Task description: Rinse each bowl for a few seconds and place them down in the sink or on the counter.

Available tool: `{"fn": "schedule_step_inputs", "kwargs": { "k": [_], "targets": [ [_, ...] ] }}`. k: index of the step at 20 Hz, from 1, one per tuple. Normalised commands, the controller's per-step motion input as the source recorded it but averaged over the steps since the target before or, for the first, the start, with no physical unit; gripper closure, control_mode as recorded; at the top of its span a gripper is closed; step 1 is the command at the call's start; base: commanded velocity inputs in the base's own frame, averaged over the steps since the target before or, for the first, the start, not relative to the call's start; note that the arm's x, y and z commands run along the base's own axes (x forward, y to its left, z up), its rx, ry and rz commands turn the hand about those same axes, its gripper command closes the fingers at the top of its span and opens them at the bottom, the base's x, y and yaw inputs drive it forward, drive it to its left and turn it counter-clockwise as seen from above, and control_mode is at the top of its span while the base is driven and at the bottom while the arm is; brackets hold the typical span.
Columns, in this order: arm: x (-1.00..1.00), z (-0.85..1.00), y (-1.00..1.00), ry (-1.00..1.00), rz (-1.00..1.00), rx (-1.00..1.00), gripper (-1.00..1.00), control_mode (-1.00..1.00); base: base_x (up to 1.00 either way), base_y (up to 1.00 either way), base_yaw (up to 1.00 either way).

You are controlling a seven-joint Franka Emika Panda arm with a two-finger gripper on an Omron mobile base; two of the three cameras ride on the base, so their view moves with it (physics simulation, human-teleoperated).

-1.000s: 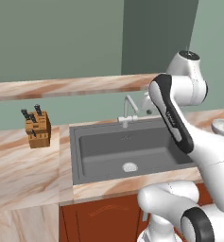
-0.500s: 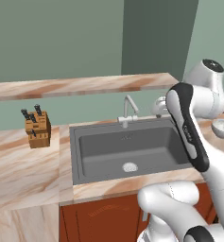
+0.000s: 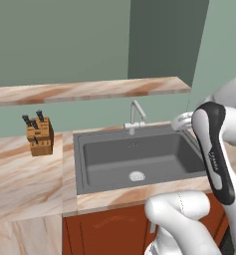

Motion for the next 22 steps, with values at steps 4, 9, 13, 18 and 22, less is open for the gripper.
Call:
{"fn": "schedule_step_inputs", "kwargs": {
  "k": [4, 9, 13, 18, 22],
  "targets": [
    [0.0, -0.06, -0.3, -0.05, 0.07, 0.0, -1.0, -1.0, 0.0, 0.0, 0.0],
    [0.18, -0.18, -0.33, -0.07, 0.09, 0.0, -1.0, -1.0, 0.0, 0.0, 0.0],
    [0.33, -0.24, -0.23, -0.11, 0.07, 0.0, -1.0, -1.0, 0.0, 0.0, 0.0],
    [0.41, -0.28, -0.08, -0.13, 0.01, -0.01, -1.0, -1.0, 0.0, 0.0, 0.0],
    [0.42, -0.32, 0.0, -0.13, 0.02, -0.01, -1.0, -1.0, 0.0, 0.0, 0.0]
  ]
}}
